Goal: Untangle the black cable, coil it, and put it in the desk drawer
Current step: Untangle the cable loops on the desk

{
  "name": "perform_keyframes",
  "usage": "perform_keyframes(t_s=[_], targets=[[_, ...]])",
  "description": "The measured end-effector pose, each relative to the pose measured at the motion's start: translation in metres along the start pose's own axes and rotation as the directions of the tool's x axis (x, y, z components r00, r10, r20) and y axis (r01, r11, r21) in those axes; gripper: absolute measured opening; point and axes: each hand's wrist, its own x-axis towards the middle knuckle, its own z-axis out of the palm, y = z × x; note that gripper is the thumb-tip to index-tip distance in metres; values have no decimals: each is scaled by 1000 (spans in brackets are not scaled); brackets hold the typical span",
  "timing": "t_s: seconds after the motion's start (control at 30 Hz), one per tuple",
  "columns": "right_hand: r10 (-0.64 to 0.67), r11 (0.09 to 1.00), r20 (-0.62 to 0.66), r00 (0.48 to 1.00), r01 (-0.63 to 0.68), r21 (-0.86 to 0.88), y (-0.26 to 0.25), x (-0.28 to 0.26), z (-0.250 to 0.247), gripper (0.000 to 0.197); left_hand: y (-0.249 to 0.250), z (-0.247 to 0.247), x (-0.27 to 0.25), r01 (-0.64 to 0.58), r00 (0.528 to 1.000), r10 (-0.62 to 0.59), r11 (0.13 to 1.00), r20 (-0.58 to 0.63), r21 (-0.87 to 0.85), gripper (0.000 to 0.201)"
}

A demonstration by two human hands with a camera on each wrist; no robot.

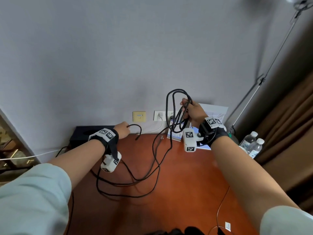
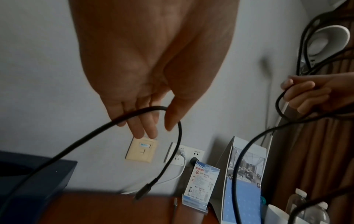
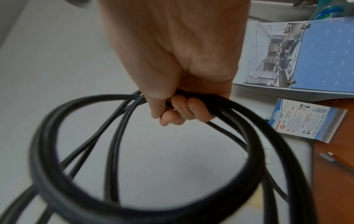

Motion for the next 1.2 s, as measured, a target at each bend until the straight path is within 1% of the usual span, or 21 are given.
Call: perform_keyframes(t_s=[0.07, 0.1, 0.13, 0.17, 0.23, 0.27, 0.33, 0.4, 0.43, 0.47, 0.5, 0.53, 0.6, 0.63, 0.73, 0.8, 0.87, 0.93, 1.0, 1.07, 1.2], targets=[[47, 996, 4, 999, -47, 78, -2, 0, 2, 26, 3, 5, 1, -16, 998, 13, 999, 55, 44, 53], [77, 990, 13, 997, -78, 117, -3, 0, 2, 26, 7, 6, -2, -47, 997, 45, 998, 63, 36, 68], [110, 981, 26, 994, -113, 155, -3, 0, 3, 26, 12, 6, -6, -110, 992, 109, 994, 65, 0, 77], [144, 970, 42, 989, -149, 189, -3, 1, 3, 26, 19, 5, -11, -192, 978, 197, 978, 63, -79, 79], [202, 949, 73, 977, -214, 230, -3, 2, 3, 25, 34, -1, -24, -345, 917, 388, 886, 90, -309, 72], [226, 942, 90, 970, -241, 232, -3, 2, 4, 24, 42, -5, -30, -377, 881, 457, 834, 120, -403, 68], [280, 926, 109, 954, -298, 232, -5, 3, 6, 24, 56, -10, -37, -390, 806, 549, 775, 222, -498, 71], [333, 897, 109, 937, -350, 268, -9, 2, 8, 24, 70, -11, -43, -409, 715, 625, 737, 313, -537, 83], [356, 882, 105, 929, -371, 292, -11, 2, 9, 24, 77, -11, -44, -405, 679, 653, 714, 335, -571, 84], [379, 865, 103, 920, -391, 315, -12, 2, 10, 25, 85, -11, -47, -378, 664, 671, 682, 329, -626, 81], [394, 851, 113, 912, -408, 330, -13, 3, 11, 24, 92, -11, -49, -339, 675, 675, 643, 298, -687, 73], [397, 846, 133, 908, -418, 332, -15, 3, 12, 23, 99, -11, -51, -303, 702, 668, 593, 246, -746, 60], [377, 855, 179, 909, -415, 310, -17, 2, 14, 21, 107, -12, -52, -258, 772, 620, 504, 137, -825, 28], [361, 864, 196, 912, -406, 299, -19, 1, 14, 20, 109, -12, -51, -241, 801, 591, 463, 94, -853, 19], [297, 885, 228, 927, -357, 299, -22, -6, 10, 9, 108, -14, -46, -170, 874, 484, 357, 27, -919, 21], [252, 908, 282, 926, -327, 262, -21, -9, 5, 9, 105, -16, -43, -147, 912, 410, 304, -10, -941, 27], [222, 936, 327, 918, -295, 193, -19, -11, 1, 16, 101, -18, -39, -133, 935, 353, 280, -26, -951, 32], [191, 961, 338, 921, -246, 127, -17, -13, -1, 15, 96, -20, -37, -114, 949, 312, 247, -33, -962, 35], [155, 976, 333, 930, -196, 91, -14, -14, 1, 7, 91, -23, -36, -103, 965, 261, 246, -36, -964, 34], [119, 987, 313, 942, -148, 70, -11, -14, 3, 2, 88, -24, -36, -104, 973, 227, 287, -37, -952, 32], [74, 997, 190, 979, -70, -26, -8, -14, 10, 13, 80, -26, -36, -141, 980, 186, 402, -70, -905, 23]])
